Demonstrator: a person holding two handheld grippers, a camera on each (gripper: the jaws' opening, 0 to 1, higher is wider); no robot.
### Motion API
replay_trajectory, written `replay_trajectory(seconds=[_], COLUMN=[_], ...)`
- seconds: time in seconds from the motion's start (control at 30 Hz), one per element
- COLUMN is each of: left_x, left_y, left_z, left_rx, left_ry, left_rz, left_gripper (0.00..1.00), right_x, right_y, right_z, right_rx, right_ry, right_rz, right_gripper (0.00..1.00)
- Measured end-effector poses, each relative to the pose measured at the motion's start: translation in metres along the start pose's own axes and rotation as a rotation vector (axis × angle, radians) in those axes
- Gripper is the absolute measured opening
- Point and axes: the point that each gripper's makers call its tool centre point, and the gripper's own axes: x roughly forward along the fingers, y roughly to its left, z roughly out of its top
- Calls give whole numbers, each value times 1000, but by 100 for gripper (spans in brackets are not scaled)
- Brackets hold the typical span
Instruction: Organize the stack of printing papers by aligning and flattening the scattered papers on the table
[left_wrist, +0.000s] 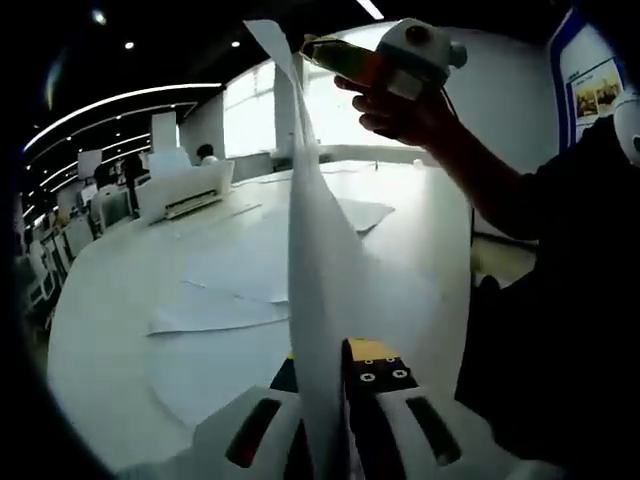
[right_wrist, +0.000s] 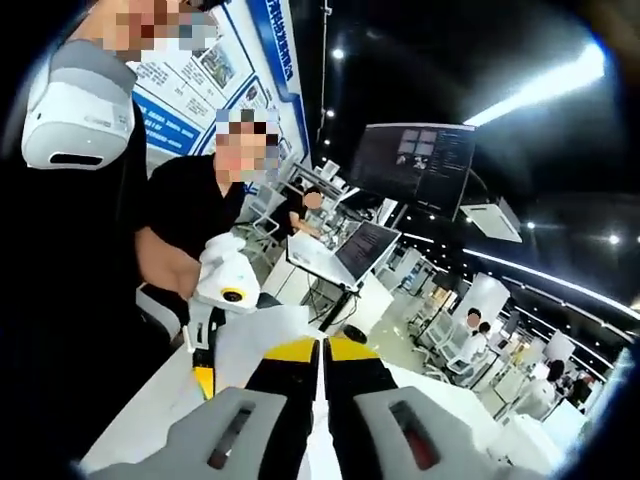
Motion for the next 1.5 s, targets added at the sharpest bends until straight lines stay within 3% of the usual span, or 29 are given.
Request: replay_trajectory(seconds=[0.37,0.53,0.97,1.5], left_x=[-11,-17,-24,-28], left_y=[4,7,9,9], left_z=[-1,-2,-3,-6], left_rx=[2,-7,-25,-32], left_ry=[-31,-39,-64,-104], left_rz=[12,19,22,25], left_gripper=[5,6,6,6], right_x=[-16,-17,-26,-41], right_y=[-12,-9,-10,-5], right_z=[-14,-24,-37,-37], right_rx=[45,44,73,120], right_ry=[13,58,83,45], right_rz=[-98,-106,-194,-291], right_gripper=[2,3,3,3])
